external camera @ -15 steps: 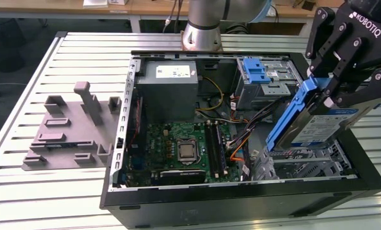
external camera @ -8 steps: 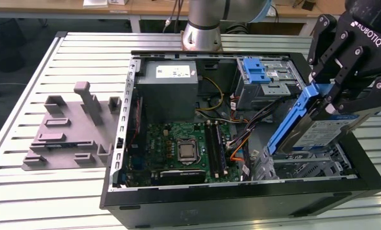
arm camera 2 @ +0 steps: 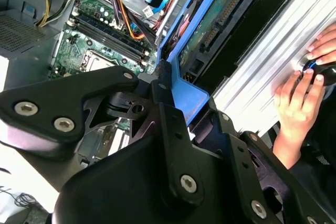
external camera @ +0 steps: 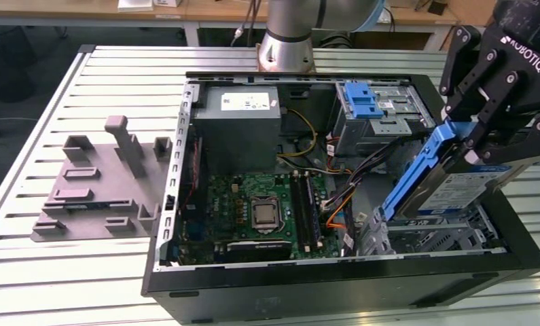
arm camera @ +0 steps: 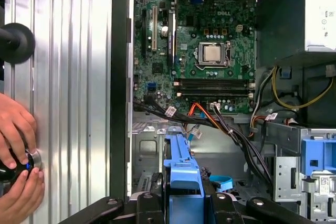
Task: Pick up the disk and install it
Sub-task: 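Insert the disk into the insertion slot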
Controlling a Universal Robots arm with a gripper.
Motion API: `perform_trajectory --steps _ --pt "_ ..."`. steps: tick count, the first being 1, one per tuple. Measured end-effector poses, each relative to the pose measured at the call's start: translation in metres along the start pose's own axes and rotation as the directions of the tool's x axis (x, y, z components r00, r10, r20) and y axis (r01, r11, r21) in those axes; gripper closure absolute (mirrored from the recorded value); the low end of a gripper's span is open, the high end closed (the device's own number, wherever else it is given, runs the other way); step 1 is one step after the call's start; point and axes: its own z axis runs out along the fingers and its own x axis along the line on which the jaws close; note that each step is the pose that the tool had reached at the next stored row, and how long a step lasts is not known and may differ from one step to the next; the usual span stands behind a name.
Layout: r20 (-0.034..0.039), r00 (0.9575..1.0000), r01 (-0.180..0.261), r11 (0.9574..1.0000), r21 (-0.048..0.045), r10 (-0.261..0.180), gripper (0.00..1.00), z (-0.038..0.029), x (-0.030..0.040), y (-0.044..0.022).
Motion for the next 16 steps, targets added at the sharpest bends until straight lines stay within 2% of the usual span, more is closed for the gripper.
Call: perform_trajectory --steps 16 --pt "0.0001 1.0000 -0.005 1.0000 0.0015 0.005 0.64 0.0089 0.0002 -0.0003"
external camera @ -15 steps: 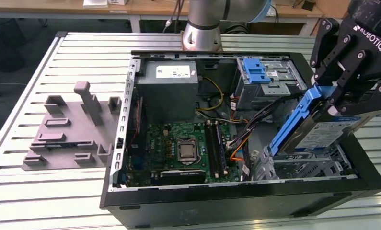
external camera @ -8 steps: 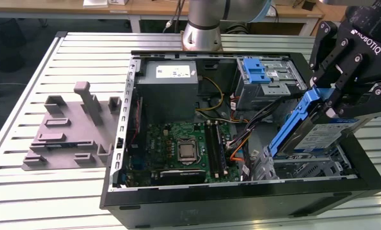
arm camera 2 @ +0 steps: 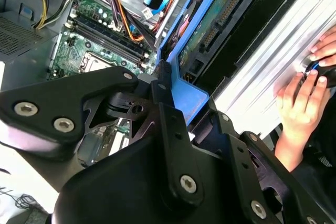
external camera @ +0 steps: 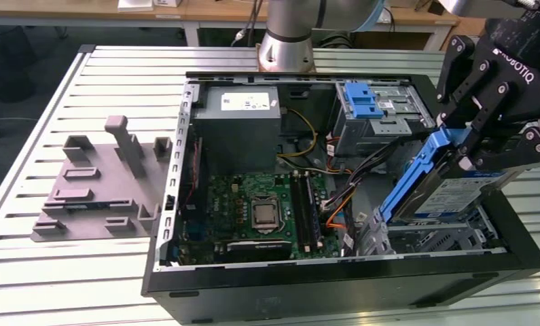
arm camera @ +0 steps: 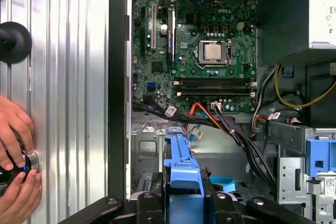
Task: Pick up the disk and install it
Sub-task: 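Insert the disk into the insertion slot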
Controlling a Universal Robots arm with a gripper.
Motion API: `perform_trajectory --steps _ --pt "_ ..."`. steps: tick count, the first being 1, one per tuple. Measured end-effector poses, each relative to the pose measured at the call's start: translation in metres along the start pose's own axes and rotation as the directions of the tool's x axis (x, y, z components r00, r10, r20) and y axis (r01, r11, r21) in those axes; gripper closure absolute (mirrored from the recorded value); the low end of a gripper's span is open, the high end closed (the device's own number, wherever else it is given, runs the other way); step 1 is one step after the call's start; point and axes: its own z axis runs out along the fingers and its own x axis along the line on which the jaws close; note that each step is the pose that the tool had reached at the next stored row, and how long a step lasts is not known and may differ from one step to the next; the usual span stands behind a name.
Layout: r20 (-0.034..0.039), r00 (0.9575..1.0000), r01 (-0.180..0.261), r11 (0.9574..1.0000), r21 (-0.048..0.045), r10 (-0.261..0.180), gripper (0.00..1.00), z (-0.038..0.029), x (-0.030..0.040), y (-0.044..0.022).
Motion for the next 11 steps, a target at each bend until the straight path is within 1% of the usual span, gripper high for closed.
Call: perform_trajectory --steps 11 --pt "0.0000 1.0000 0.000 1.0000 0.0018 0.000 0.64 0.0061 0.0001 0.0000"
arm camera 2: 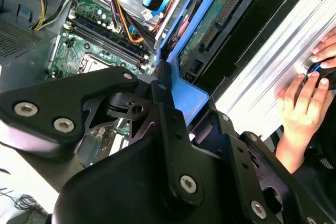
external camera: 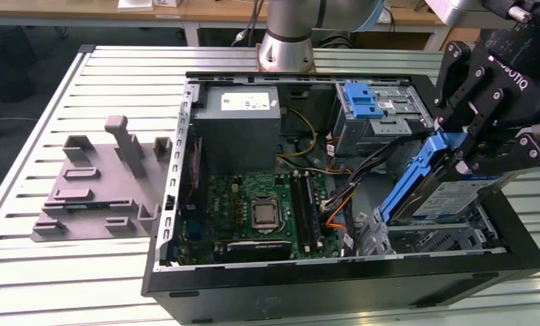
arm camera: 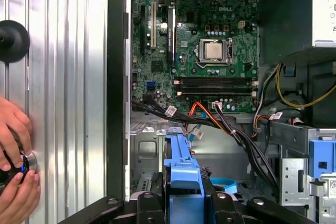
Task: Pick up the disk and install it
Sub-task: 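Insert the disk into the insertion slot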
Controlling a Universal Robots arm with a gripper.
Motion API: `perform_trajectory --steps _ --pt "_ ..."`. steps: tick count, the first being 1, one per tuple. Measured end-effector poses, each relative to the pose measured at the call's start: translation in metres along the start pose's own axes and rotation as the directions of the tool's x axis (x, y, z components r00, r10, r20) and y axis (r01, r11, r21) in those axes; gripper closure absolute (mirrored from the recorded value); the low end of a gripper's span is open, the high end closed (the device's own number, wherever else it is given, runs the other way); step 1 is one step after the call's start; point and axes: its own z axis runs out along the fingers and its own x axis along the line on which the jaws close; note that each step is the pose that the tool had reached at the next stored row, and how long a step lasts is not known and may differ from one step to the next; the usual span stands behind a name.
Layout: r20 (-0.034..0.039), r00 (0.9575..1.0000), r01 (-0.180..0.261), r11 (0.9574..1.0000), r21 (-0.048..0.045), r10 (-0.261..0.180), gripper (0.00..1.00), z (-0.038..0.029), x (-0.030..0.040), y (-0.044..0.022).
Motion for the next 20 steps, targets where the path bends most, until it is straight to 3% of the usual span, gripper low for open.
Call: perform_trajectory --steps 20 --pt "-0.0002 1.0000 0.000 1.0000 0.0034 0.000 0.64 0.0106 0.0006 0.0003"
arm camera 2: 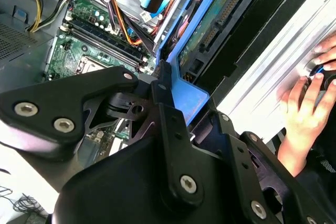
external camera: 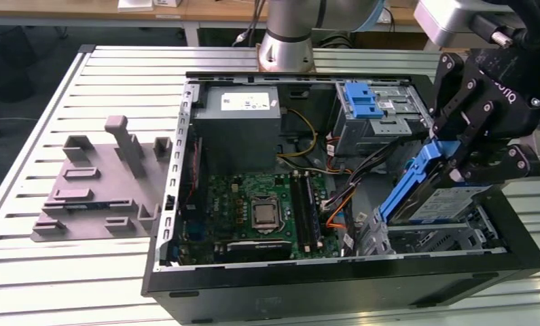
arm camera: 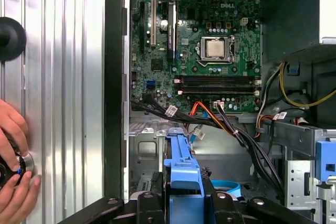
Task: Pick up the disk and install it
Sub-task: 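Insert the disk into the insertion slot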
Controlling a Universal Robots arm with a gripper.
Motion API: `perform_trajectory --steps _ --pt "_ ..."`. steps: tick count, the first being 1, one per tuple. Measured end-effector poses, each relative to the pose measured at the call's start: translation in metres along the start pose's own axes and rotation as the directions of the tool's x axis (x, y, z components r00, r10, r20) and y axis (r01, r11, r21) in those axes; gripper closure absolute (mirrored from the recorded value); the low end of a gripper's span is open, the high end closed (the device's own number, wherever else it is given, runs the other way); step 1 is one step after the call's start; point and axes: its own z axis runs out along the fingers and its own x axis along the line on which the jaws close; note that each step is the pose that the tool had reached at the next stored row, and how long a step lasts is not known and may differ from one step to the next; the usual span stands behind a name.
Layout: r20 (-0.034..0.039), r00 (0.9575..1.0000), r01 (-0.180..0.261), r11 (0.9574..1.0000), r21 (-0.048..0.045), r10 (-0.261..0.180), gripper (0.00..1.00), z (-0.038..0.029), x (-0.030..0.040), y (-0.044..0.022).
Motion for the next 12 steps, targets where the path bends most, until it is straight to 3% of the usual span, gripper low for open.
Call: perform_trajectory --steps 12 --pt "-0.0002 1.0000 0.000 1.0000 0.0000 0.000 0.64 0.0106 0.0002 0.0000"
